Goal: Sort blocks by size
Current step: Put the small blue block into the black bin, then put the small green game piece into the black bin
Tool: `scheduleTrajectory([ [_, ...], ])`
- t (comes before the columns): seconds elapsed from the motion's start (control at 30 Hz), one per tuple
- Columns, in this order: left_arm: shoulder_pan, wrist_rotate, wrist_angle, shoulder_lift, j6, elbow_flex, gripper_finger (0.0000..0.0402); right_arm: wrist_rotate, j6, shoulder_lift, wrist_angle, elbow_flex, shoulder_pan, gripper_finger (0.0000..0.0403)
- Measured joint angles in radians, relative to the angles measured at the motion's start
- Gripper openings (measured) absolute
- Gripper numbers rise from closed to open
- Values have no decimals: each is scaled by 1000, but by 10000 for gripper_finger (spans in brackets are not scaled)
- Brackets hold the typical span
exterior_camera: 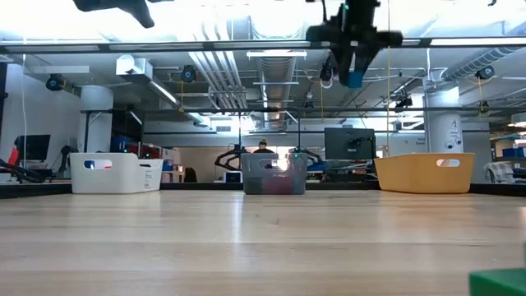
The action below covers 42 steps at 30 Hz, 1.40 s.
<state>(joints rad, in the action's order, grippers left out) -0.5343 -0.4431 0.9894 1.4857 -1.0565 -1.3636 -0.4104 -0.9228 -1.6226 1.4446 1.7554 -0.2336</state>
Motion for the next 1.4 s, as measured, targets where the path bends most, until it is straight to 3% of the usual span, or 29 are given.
scheduleTrajectory([
  [0.17,1,0,-22,0,0,0,139,139,242,94,-315,-158,-172,124],
  [0.3,6,0,-43,0,-9,0,139,286,398,100,-611,-265,-272,124],
  [0.43,12,-1,-68,0,-44,0,139,410,532,55,-930,-339,-317,124],
  [0.57,13,-2,-82,0,-106,0,139,473,632,-33,-1102,-359,-324,124],
  [0.8,13,-2,-82,0,-193,0,139,498,701,-174,-1138,-356,-324,130],
  [1.03,13,-23,-82,0,-218,0,139,570,698,-212,-1138,-354,-325,240],
  [1.2,18,-29,-83,0,-205,0,139,596,704,-164,-1136,-354,-324,276],
  [1.4,18,-14,-85,0,-89,0,127,678,663,-18,-988,-354,-281,258],
])
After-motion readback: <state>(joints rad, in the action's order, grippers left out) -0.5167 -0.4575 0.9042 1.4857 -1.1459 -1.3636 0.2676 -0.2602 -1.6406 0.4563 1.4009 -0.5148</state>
